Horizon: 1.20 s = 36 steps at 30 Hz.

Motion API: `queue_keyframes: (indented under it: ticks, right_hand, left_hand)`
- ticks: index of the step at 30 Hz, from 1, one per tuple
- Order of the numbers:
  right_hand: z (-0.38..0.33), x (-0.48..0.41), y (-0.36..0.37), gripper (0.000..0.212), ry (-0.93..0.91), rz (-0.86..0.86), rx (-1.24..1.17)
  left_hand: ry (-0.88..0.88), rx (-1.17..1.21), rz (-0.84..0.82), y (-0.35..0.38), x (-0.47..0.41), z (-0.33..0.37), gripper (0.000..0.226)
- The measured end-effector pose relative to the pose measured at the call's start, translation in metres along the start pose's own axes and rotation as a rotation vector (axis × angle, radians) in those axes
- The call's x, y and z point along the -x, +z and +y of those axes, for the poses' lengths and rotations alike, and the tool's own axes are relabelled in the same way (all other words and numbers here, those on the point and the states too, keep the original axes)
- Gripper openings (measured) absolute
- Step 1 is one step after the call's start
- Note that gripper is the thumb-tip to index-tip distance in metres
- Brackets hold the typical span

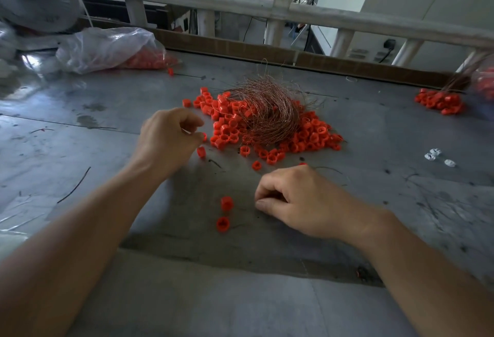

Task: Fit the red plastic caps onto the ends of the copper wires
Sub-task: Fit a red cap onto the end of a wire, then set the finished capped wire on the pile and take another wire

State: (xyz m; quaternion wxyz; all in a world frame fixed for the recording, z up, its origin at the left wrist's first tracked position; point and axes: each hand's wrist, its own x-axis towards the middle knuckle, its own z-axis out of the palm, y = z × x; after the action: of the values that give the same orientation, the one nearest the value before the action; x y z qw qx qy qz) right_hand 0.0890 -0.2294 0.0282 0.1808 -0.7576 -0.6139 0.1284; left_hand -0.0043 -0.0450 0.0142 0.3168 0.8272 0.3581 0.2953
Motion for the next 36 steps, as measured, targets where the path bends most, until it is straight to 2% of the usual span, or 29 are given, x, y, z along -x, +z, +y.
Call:
queue_keyframes:
  ticks: [3,6,9,12,15,17,20,23,28,30,36]
  right_hand:
    - [0.000,0.001,-0.001,0.010,-0.001,-0.009,0.004]
    - [0.001,0.000,-0.001,0.015,0.003,-0.005,-0.002]
    - [0.001,0.001,-0.003,0.022,0.011,0.019,-0.009]
    - [0.007,0.000,-0.007,0.021,0.047,0.161,-0.013]
    - [0.019,-0.003,-0.011,0.010,0.125,0.378,0.028]
    - [0.029,-0.006,-0.011,0.016,0.175,0.446,0.120]
    - [0.039,-0.009,-0.007,0.025,0.177,0.423,0.214]
    - [0.042,-0.015,-0.001,0.032,0.077,0.371,0.245]
    - [0.042,-0.022,0.008,0.050,0.050,0.295,0.229]
    - [0.041,-0.021,0.006,0.047,0.050,0.356,0.206]
    - [0.033,-0.016,0.001,0.019,-0.049,0.617,0.223]
  left_hand:
    - [-0.018,-0.034,-0.053,-0.003,0.000,-0.001,0.008]
    - [0.012,-0.172,-0.158,-0.005,0.002,-0.002,0.021]
    - [0.035,-0.237,-0.152,-0.005,0.002,-0.002,0.014]
    - [0.072,-0.102,-0.105,-0.008,0.006,0.004,0.016]
    - [0.212,0.057,-0.172,-0.009,0.021,0.020,0.026]
    - [0.316,0.069,-0.201,-0.006,0.030,0.028,0.026]
    - [0.392,0.064,-0.238,0.000,0.035,0.030,0.019]
    - [0.422,0.047,-0.257,0.003,0.035,0.027,0.018]
    - [0.464,0.047,-0.283,0.004,0.033,0.026,0.020]
    - [0.479,0.045,-0.284,0.004,0.033,0.026,0.019]
    - [0.487,0.042,-0.296,0.005,0.031,0.025,0.019]
